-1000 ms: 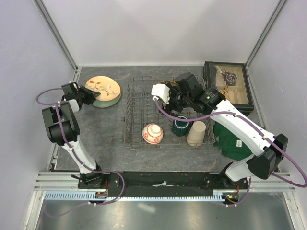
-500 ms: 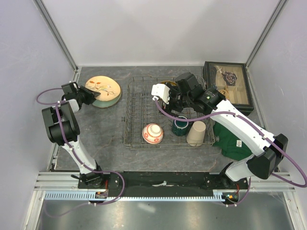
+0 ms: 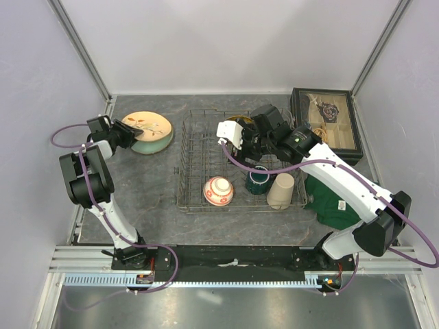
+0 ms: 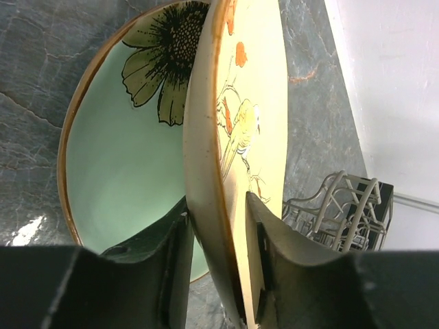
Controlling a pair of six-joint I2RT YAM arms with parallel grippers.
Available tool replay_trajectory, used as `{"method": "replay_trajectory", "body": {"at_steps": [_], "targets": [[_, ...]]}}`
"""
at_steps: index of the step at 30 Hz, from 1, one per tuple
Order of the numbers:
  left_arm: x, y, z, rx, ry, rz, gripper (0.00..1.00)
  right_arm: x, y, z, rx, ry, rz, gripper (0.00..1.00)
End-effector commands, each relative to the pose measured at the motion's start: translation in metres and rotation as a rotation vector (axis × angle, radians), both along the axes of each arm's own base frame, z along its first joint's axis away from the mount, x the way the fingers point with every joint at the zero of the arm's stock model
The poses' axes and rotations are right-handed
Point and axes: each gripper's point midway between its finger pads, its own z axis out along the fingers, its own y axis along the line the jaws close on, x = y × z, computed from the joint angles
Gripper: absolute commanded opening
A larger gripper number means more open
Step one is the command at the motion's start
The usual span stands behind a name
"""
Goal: Unload the mixed dishes from the dish rack
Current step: Place the plate at the center of the board.
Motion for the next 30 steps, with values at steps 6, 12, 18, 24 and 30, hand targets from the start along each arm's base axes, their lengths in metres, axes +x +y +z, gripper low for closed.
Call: {"method": "replay_trajectory", "body": {"at_steps": [6,12,18,24,30], "targets": [[0.013,0.007,0.025,0.069,-0.083,-0.036,0.47,0.001,0.0,0.01,0.03,-0.035,0.001,0.89],[0.01,0.007,0.027,0.084,-0.064,-0.048,0.53,0.001,-0.001,0.009,0.029,-0.034,0.0,0.89],[0.007,0.011,0.028,0.125,-0.035,-0.055,0.54,0.0,0.0,0.009,0.031,-0.034,0.002,0.9],[-0.004,0.016,0.025,0.162,0.042,-0.056,0.55,0.0,0.0,0.008,0.033,-0.03,0.005,0.9],[-0.008,0.02,0.029,0.205,0.067,-0.065,0.55,-0.002,0.0,0.01,0.04,-0.029,0.01,0.9]]}}
